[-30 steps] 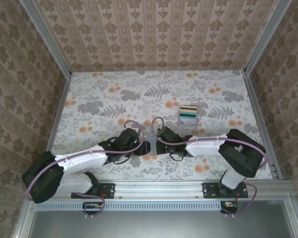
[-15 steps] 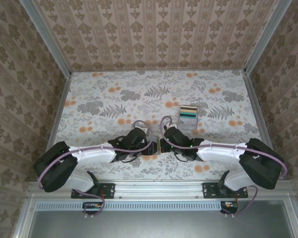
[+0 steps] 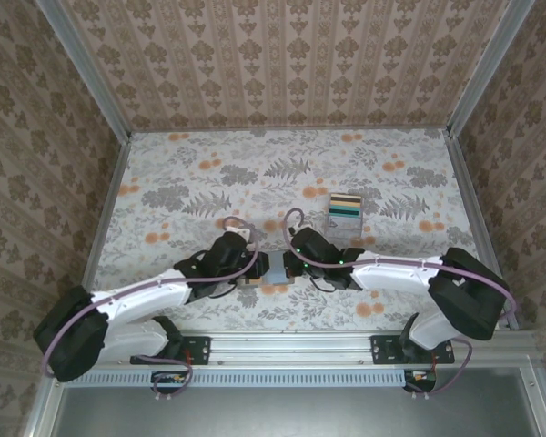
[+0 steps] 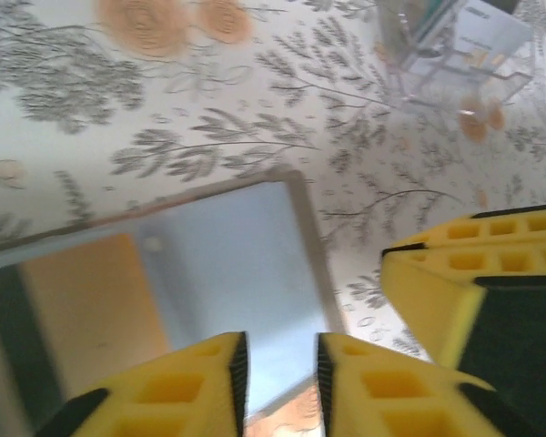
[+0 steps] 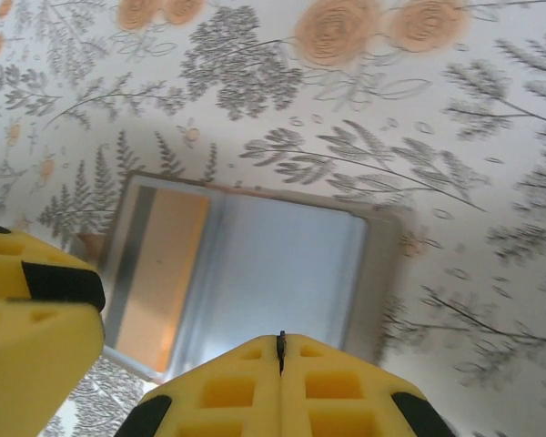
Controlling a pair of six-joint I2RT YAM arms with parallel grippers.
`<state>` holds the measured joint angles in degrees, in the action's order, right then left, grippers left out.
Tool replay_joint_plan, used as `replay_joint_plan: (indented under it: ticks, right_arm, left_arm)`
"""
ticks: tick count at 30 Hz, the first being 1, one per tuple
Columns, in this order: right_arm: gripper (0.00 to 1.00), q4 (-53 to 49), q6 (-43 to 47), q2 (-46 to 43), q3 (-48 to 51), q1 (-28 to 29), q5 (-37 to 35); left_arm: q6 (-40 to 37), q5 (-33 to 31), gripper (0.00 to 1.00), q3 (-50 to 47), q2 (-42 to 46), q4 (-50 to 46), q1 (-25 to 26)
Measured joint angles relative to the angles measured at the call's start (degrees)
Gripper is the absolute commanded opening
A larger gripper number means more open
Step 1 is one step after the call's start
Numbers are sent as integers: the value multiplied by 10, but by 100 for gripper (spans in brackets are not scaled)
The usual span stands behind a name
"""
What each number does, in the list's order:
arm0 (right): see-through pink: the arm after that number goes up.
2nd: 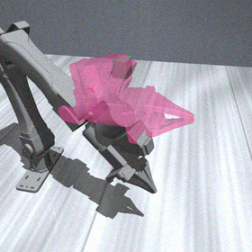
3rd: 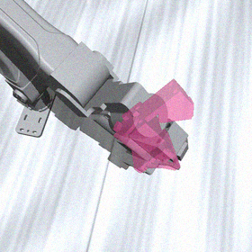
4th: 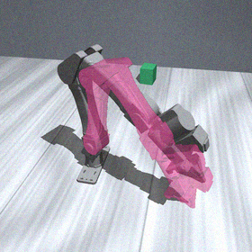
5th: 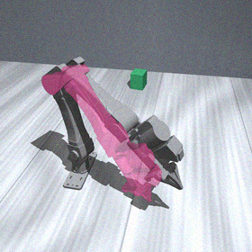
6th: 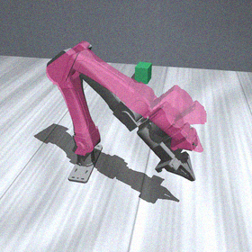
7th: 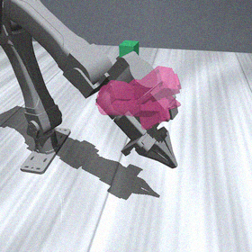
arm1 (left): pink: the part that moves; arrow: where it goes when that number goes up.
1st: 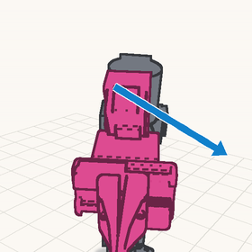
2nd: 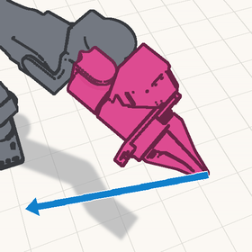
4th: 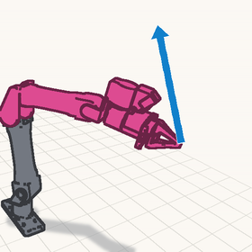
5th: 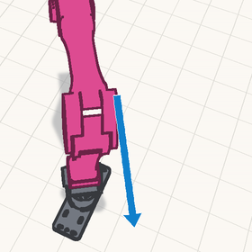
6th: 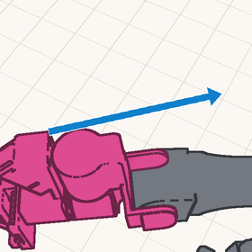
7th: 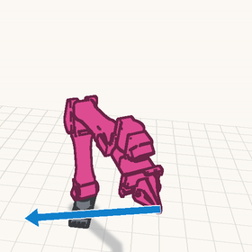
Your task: Take the credit cards out of the card holder
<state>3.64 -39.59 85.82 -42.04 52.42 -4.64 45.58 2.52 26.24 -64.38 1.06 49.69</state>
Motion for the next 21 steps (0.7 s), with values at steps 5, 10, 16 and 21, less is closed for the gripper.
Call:
replay_joint_plan:
  ticks: [5,10,16,21]
  right_arm:
    - [0,1,2,41,-47,19,23]
    - [3,0,-10,89,-90,25,56]
    - [6,-2,-29,140,-119,25,82]
    - [7,-10,-44,162,-123,25,90]
  left_arm:
    - [-1,-2,21,-51,51,-43,-50]
    - [-2,-2,21,-82,85,-71,-75]
    - [-1,3,21,-93,89,-71,-77]
    - [-2,-2,16,-97,86,-75,-77]
